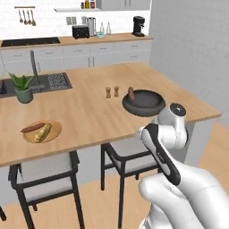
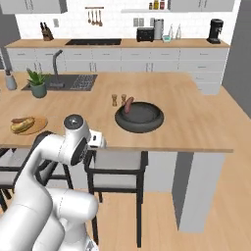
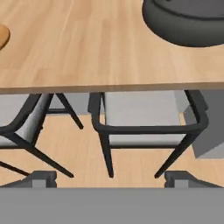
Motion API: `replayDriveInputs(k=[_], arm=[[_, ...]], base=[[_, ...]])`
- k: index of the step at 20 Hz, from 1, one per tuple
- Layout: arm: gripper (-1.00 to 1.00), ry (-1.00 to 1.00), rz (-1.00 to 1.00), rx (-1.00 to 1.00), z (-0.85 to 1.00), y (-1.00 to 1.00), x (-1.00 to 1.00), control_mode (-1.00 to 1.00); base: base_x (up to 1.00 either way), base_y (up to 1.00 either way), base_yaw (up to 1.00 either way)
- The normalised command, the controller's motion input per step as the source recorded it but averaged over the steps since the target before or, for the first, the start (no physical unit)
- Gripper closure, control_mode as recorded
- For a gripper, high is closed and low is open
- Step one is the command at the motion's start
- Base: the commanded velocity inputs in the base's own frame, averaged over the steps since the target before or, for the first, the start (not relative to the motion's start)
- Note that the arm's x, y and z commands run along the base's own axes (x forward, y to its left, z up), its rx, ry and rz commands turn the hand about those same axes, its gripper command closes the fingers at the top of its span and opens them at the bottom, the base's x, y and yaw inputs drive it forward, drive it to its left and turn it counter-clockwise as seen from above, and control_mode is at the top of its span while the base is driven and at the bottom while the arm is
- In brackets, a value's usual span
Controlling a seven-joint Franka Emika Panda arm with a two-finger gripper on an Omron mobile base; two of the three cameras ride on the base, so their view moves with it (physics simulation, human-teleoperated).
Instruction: Place one bun and one sausage from the bowl on each plate.
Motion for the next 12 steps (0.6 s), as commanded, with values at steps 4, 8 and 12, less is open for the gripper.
replayDriveInputs(k=[4, 8, 12], arm=[[-1.00, 0.00, 0.00, 0.00, 0.00, 0.00, 0.00, 1.00], [-1.00, 0.00, 0.00, 0.00, 0.00, 0.00, 0.00, 1.00], [-1.00, 0.00, 0.00, 0.00, 0.00, 0.00, 0.00, 1.00]], base=[[0.84, -0.88, 0.00], [1.00, -0.48, 0.00], [1.00, 0.07, 0.00]])
